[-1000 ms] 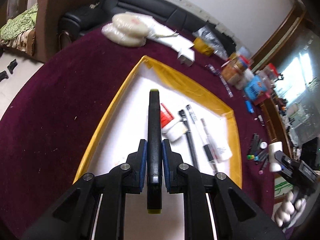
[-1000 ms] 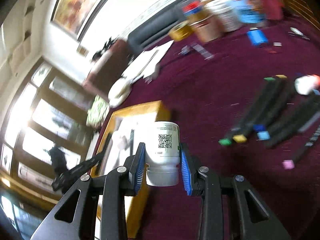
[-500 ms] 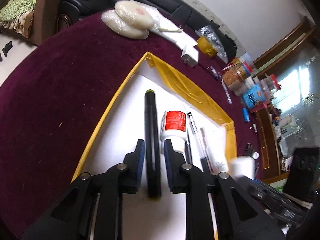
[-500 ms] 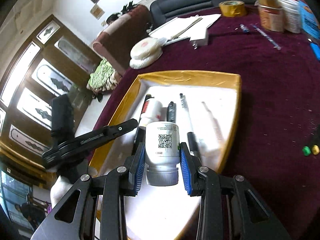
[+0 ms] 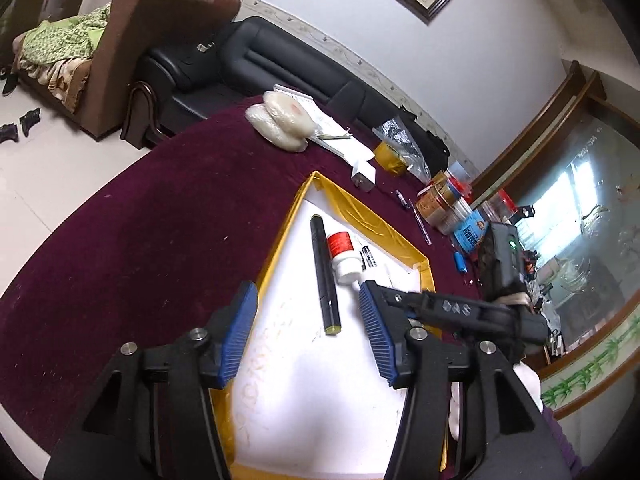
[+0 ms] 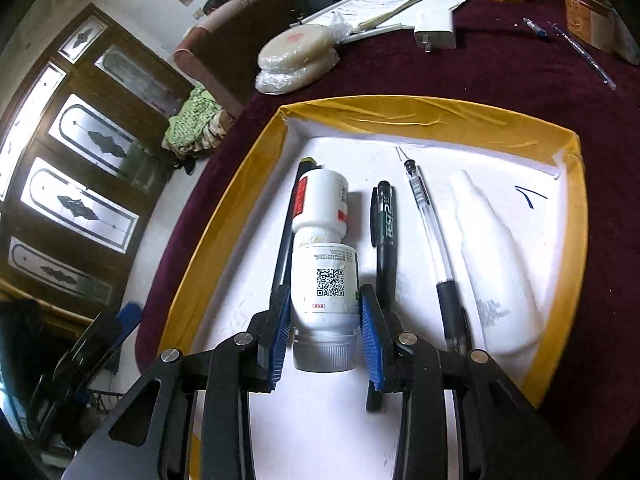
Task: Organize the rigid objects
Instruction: 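Release the pill bottle in the tray with the right gripper and withdraw, then grasp a black marker with green cap with the left gripper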
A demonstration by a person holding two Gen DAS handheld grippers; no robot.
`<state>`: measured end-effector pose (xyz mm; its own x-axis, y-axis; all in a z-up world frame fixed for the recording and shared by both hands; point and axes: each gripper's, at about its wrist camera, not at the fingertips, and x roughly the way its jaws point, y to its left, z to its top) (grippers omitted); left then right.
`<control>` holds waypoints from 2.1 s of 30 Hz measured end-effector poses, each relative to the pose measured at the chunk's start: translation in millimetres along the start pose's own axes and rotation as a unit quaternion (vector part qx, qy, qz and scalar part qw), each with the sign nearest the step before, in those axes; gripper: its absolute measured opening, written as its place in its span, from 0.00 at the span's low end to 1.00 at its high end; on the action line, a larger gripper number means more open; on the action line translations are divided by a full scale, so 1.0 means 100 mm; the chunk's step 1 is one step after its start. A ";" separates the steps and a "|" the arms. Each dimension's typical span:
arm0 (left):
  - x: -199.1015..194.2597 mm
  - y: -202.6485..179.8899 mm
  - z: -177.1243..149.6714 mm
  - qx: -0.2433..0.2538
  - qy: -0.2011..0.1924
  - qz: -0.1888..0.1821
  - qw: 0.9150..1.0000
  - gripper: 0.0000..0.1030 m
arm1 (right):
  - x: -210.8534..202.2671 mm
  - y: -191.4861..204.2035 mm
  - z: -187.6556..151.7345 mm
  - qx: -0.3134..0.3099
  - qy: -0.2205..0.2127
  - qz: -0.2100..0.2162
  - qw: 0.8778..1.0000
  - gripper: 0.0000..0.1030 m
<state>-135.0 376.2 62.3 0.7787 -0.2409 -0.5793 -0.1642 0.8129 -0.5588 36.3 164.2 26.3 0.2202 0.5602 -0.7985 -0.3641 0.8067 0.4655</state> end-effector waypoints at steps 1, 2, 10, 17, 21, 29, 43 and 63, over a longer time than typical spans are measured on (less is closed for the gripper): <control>-0.01 0.02 -0.02 0.001 -0.001 0.002 1.000 0.50 | 0.03 0.01 0.03 0.001 0.000 -0.005 1.000 0.29; -0.01 0.03 -0.03 0.002 -0.001 0.004 1.000 0.50 | 0.03 0.01 0.04 0.001 0.000 -0.008 1.000 0.29; 0.03 0.11 -0.08 0.004 0.013 0.017 1.000 0.52 | 0.19 0.05 0.16 0.005 0.006 -0.027 1.000 0.29; 0.00 0.14 -0.12 -0.004 0.021 0.024 0.999 0.59 | -0.05 -0.04 0.12 0.027 -0.017 0.003 0.999 0.30; 0.03 0.08 -0.15 0.000 0.028 0.031 0.999 0.60 | -0.43 -0.15 0.10 0.032 -0.055 0.018 0.998 0.31; 0.05 -0.21 -0.27 0.049 0.025 0.075 0.996 0.63 | -1.25 -0.89 -0.11 0.068 -0.147 -0.018 0.987 0.37; 0.11 -0.80 -0.46 0.088 0.032 0.083 0.992 0.63 | -2.08 -2.21 -0.58 0.166 -0.240 -0.083 0.953 0.37; 0.36 -1.59 -0.62 0.159 0.059 0.076 0.983 0.63 | -2.79 -3.03 -0.93 0.205 -0.318 -0.138 0.915 0.37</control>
<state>-118.6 205.0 93.4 0.6806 -0.1497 -0.7172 -0.0603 0.9641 -0.2585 0.5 -253.6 72.3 0.7823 0.2156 -0.5844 0.1256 0.8643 0.4871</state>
